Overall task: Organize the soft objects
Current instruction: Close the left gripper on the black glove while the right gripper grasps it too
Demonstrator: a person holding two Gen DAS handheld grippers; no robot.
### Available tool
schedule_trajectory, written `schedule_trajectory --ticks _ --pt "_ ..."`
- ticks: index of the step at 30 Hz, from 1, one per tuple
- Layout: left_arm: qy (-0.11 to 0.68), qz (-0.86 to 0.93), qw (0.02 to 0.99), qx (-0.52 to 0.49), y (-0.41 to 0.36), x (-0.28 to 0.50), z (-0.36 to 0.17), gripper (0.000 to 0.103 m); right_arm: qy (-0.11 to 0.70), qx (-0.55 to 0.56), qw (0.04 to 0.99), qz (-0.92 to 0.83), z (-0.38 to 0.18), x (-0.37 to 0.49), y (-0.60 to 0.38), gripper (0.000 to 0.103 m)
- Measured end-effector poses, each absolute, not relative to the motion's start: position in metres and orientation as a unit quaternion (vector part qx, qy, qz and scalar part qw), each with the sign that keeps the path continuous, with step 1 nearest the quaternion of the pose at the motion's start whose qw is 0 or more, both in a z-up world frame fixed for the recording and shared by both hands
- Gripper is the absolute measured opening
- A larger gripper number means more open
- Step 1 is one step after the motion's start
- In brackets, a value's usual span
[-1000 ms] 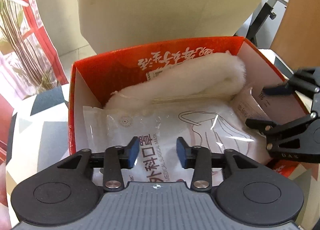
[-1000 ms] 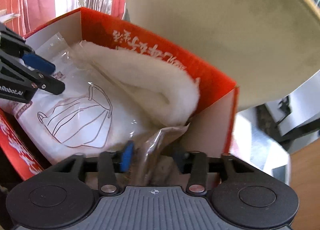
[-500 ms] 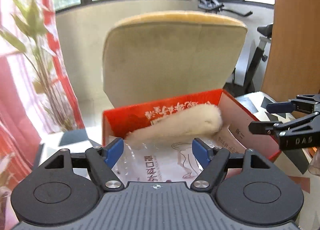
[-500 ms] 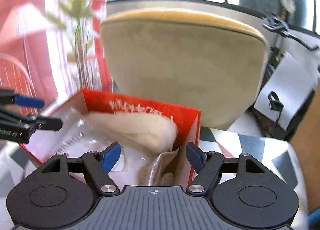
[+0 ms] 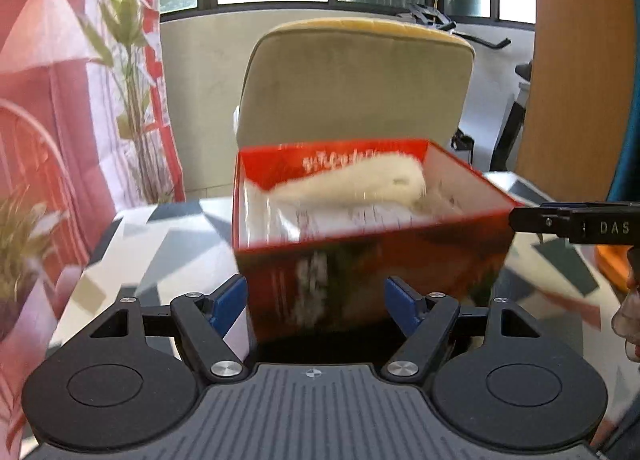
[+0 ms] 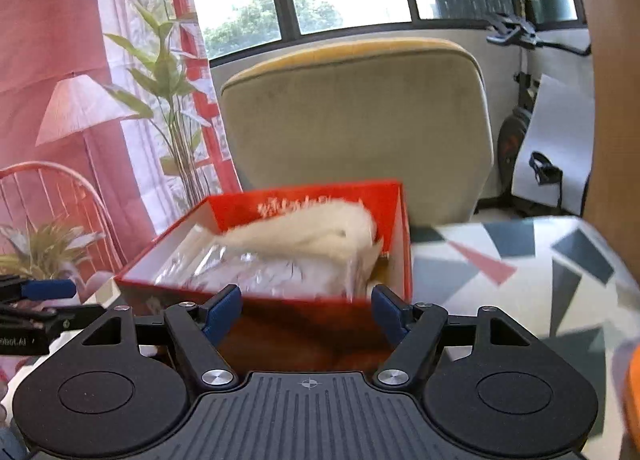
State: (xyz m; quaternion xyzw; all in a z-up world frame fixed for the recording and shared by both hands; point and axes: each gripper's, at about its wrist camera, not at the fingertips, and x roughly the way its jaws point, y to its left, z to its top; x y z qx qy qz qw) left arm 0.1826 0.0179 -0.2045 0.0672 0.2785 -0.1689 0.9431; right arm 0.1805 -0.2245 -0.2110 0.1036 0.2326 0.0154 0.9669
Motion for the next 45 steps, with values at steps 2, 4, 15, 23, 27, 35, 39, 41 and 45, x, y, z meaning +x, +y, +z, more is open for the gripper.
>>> schedule_trajectory --ticks 2,4,15,23,27,35,39,41,45 --pt "0.294 -0.167 0.939 0.055 0.023 0.174 -0.216 0.078 0.243 0.119 0.963 0.017 -0.223 0.172 -0.221 0.069" --pt "0.310 -0.167 0.935 0.040 0.028 0.169 -0.227 0.078 0.258 0.143 0.955 0.023 -0.236 0.165 -0.220 0.068" --pt "0.394 -0.152 0.906 0.007 0.043 0.158 -0.273 0.077 0.322 0.131 0.937 0.032 -0.297 0.132 -0.197 0.062" --pt "0.415 -0.168 0.894 0.007 0.033 0.153 -0.285 0.077 0.351 0.118 0.928 0.038 -0.313 0.127 -0.192 0.063" --pt "0.429 -0.176 0.886 0.000 0.033 0.156 -0.293 0.077 0.364 0.109 0.924 0.042 -0.319 0.129 -0.189 0.063" --pt "0.434 -0.183 0.882 0.000 0.030 0.155 -0.300 0.076 0.361 0.074 0.928 0.046 -0.327 0.130 -0.180 0.063" --pt "0.430 -0.183 0.884 0.001 0.030 0.154 -0.301 0.075 0.355 0.060 0.932 0.046 -0.330 0.131 -0.176 0.063" --pt "0.429 -0.183 0.885 0.003 0.030 0.154 -0.301 0.075 0.352 0.055 0.933 0.045 -0.330 0.131 -0.175 0.063" --pt "0.426 -0.183 0.886 -0.002 0.031 0.154 -0.300 0.074 0.345 0.052 0.936 0.040 -0.330 0.132 -0.176 0.069"
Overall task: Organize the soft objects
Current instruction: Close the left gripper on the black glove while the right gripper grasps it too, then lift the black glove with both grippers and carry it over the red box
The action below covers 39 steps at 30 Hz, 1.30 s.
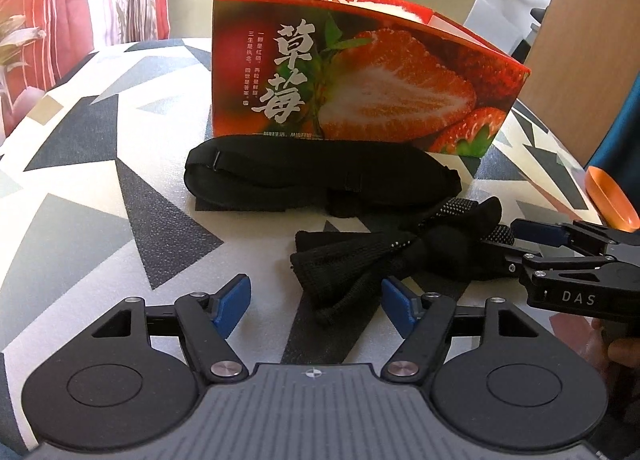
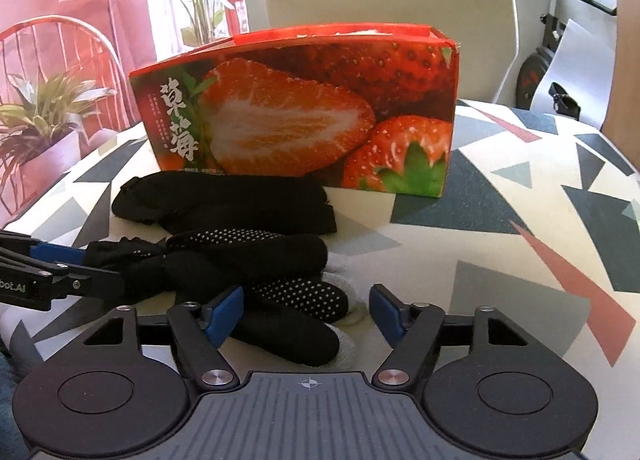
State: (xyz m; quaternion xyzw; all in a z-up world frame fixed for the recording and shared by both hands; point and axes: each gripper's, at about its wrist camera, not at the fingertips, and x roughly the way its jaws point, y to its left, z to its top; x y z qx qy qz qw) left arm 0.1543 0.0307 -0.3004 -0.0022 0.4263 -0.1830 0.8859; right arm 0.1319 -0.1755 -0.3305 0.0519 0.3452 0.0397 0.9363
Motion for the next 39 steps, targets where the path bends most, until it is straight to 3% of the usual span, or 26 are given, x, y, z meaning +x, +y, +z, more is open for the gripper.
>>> schedule_trajectory --ticks 5,15,19,21,26,30,39 --pt "0.423 -0.185 0.887 -0.005 0.031 0.154 -0.300 0.071 0.334 0.041 0.941 0.040 -0.330 0.134 -0.176 0.070" --pt "0.415 -0.216 0.883 -0.021 0.028 0.154 -0.302 0.058 0.341 0.061 0.936 0.066 -0.334 0.133 -0.176 0.057" --pt "0.409 -0.222 0.885 -0.003 0.023 0.152 -0.303 0.043 0.341 0.065 0.935 0.073 -0.334 0.132 -0.176 0.051" --pt "0.407 -0.223 0.886 0.003 0.022 0.152 -0.303 0.032 0.342 0.065 0.935 0.075 -0.333 0.132 -0.176 0.043" --pt "0.406 -0.225 0.886 0.005 0.023 0.152 -0.301 0.022 0.345 0.077 0.931 0.090 -0.333 0.131 -0.177 0.021" --pt "0.400 -0.227 0.888 0.006 0.024 0.149 -0.298 0.020 0.347 0.075 0.929 0.100 -0.331 0.130 -0.173 0.015" --pt "0.387 -0.229 0.893 -0.009 0.029 0.142 -0.289 0.020 0.332 0.082 0.934 0.102 -0.317 0.121 -0.171 0.015"
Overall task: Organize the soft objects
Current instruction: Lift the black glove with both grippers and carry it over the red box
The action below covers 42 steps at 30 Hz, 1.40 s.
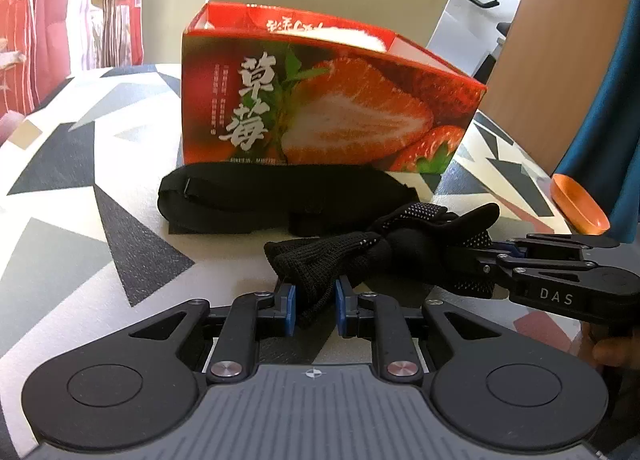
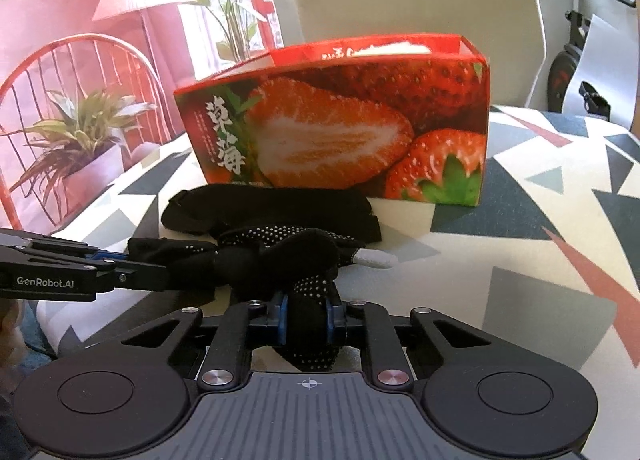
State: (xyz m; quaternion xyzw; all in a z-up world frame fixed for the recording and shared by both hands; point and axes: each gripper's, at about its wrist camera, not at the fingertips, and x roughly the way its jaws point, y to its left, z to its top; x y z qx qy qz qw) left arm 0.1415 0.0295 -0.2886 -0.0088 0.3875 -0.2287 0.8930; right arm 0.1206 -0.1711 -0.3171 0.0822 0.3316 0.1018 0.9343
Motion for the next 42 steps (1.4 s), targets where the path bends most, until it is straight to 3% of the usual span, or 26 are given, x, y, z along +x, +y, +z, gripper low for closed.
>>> schedule_trajectory --ticks 26,42 --pt "0.269 -0.227 0.936 -0.013 0.045 0.128 -0.213 0.019 0.236 0.056 0.963 0.118 -0.238 0.113 -0.155 0.015" --pt "0.215 -0.221 0.951 0.024 0.027 0.221 -0.142 0.019 0.214 0.067 0.966 0.126 -0.171 0.224 -0.178 0.015"
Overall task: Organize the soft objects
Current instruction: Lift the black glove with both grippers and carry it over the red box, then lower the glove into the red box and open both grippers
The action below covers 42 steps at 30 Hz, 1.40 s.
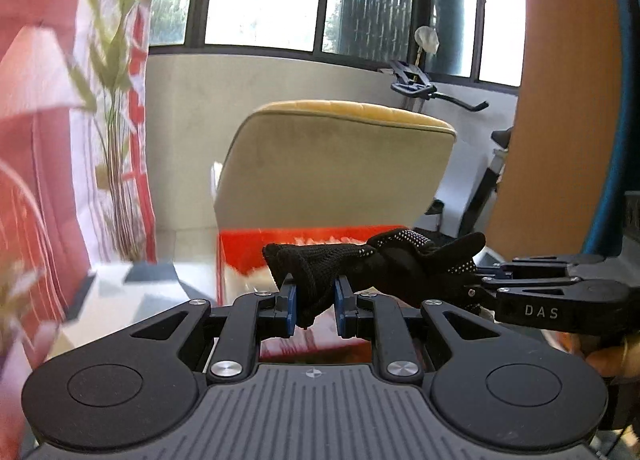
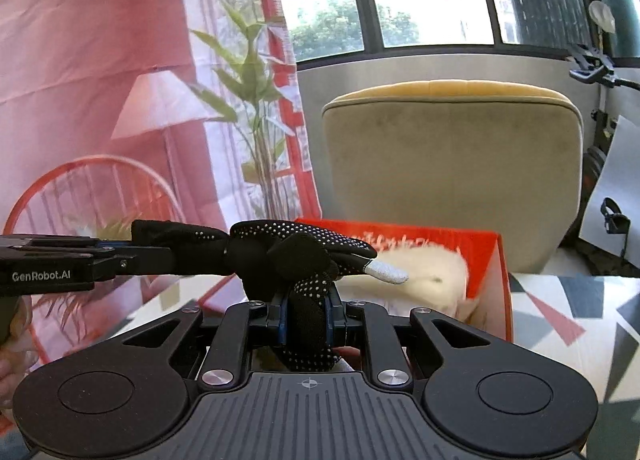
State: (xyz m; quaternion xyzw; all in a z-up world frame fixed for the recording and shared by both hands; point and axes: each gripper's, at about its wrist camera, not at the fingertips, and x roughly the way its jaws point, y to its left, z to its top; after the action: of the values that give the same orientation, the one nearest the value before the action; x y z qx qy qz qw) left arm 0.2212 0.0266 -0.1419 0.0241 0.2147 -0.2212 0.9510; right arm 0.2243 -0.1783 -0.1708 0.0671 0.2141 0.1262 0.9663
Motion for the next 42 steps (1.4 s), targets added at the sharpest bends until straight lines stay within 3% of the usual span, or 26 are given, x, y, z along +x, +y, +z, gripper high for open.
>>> schedule_trajectory --ticks 17,30,33,35,38,40,42 --pt "0.316 -0.199 0.927 0.037 -0.002 0.360 -0.186 0.019 0.311 0.037 0.944 0.101 -0.213 0.367 -0.194 0.015" --pt "0.349 -0.185 0.916 0.068 -0.005 0.386 -0.217 0.023 0.386 0.019 0.919 0.077 -0.242 0.397 -0.184 0.016" --pt "0.346 -0.189 0.916 0.069 -0.007 0.382 -0.212 0.032 0.397 0.024 0.915 0.067 -0.243 0.401 -0.183 0.017" --pt "0.334 -0.185 0.921 0.071 -0.005 0.378 -0.207 0.050 0.400 0.026 0.915 0.058 -0.242 0.400 -0.186 0.022" --pt "0.300 -0.175 0.934 0.080 0.000 0.368 -0.197 0.063 0.379 0.017 0.924 0.046 -0.240 0.392 -0.185 0.031" --pt "0.286 -0.170 0.940 0.081 0.005 0.361 -0.191 0.069 0.375 0.002 0.926 0.035 -0.239 0.384 -0.185 0.041" --pt "0.276 -0.167 0.944 0.073 0.013 0.353 -0.185 0.077 0.359 -0.009 0.933 0.028 -0.237 0.374 -0.186 0.062"
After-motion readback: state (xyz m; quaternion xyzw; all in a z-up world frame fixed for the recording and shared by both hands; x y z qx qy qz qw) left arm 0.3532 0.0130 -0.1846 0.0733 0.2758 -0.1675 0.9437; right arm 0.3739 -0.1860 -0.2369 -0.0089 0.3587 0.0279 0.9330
